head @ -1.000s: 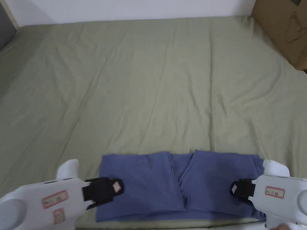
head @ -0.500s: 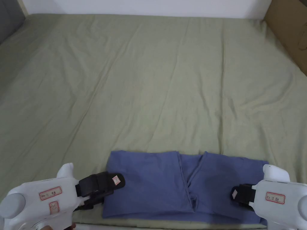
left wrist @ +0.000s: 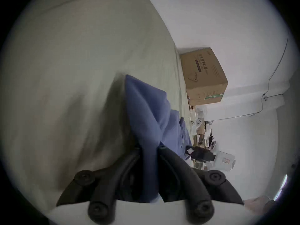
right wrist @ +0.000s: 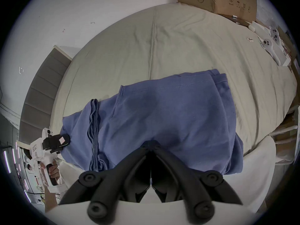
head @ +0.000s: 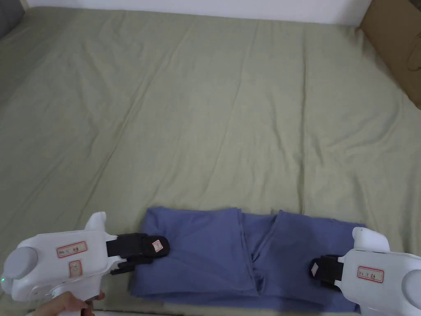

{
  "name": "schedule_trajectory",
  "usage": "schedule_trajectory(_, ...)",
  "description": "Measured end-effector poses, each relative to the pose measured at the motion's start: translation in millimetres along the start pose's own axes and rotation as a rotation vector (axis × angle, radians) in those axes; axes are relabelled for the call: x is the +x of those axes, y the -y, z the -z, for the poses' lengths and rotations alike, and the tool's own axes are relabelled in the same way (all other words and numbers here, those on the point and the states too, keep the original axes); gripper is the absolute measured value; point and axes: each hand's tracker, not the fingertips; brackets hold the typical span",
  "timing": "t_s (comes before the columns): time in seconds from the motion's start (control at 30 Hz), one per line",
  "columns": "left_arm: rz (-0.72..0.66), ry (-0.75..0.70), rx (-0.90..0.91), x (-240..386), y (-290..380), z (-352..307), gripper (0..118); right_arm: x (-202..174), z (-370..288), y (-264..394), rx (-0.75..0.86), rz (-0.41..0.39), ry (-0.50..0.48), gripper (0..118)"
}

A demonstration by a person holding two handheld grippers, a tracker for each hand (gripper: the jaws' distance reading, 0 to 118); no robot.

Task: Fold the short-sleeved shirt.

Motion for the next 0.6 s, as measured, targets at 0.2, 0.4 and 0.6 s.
schedule_trajectory(0.2,0.043,-0.022,0.049,3,-18,-41,9,-11,-3,-7,0.01,-0.018,-0.011,0)
schedule_trajectory(0.4,0.023,-0.154,0.148,-7,-36,-114,9,-23,1,-7,0.008,-0.044,-0.039,0)
schedule_trajectory(0.6,0.027,-0.291,0.237,3,-35,-164,9,-25,5,-7,0.0,-0.055,-0.056,0)
